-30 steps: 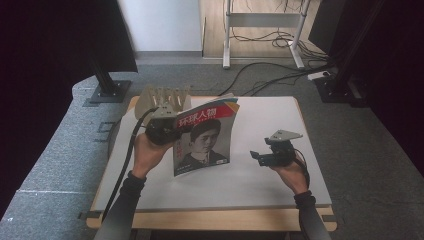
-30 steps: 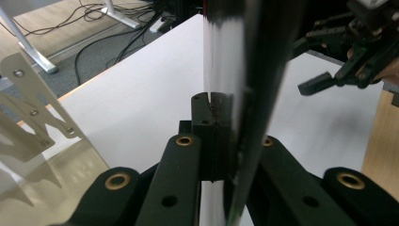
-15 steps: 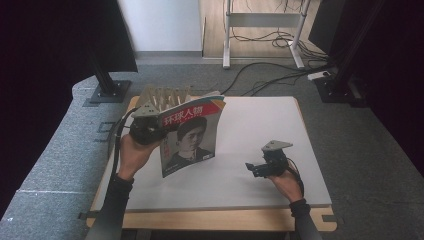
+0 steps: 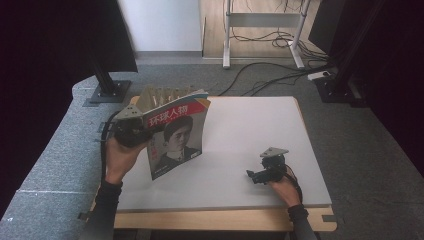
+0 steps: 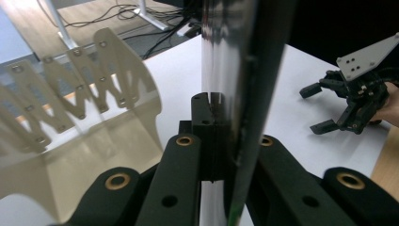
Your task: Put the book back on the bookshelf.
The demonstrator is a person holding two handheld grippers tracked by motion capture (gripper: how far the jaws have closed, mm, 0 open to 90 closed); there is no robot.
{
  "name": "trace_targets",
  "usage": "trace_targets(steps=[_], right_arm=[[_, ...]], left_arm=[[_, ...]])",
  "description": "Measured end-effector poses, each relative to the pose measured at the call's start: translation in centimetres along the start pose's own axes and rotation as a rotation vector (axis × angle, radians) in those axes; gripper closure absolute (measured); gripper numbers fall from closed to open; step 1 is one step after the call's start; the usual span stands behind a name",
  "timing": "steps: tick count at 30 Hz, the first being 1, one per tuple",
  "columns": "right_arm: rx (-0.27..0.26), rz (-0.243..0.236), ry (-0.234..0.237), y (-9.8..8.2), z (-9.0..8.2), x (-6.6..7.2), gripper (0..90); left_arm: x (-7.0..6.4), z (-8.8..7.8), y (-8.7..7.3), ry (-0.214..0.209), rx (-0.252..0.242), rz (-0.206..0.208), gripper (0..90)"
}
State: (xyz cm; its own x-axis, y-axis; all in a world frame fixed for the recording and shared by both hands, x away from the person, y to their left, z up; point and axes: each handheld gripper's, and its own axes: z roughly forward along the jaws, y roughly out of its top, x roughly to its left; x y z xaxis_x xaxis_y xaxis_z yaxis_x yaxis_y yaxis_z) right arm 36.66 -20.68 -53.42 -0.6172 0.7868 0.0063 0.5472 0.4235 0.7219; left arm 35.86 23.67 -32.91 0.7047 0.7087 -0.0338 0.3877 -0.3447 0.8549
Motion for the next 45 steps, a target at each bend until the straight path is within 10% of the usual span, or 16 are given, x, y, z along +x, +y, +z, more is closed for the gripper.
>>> trace_targets(steps=[28,45], right_arm=[[0.004,0.001,-0.003,-0.1,0.1,0.0,0.0],[0.003,0.002,-0.002,-0.1,0.1,0.0,0.0]], left_arm=[[4.3,-6.5,-1.6,0.211,-0.048,-0.113,87.1],[7.7,-4.7,-1.2,0.290,-0.068,-0.185,87.1]])
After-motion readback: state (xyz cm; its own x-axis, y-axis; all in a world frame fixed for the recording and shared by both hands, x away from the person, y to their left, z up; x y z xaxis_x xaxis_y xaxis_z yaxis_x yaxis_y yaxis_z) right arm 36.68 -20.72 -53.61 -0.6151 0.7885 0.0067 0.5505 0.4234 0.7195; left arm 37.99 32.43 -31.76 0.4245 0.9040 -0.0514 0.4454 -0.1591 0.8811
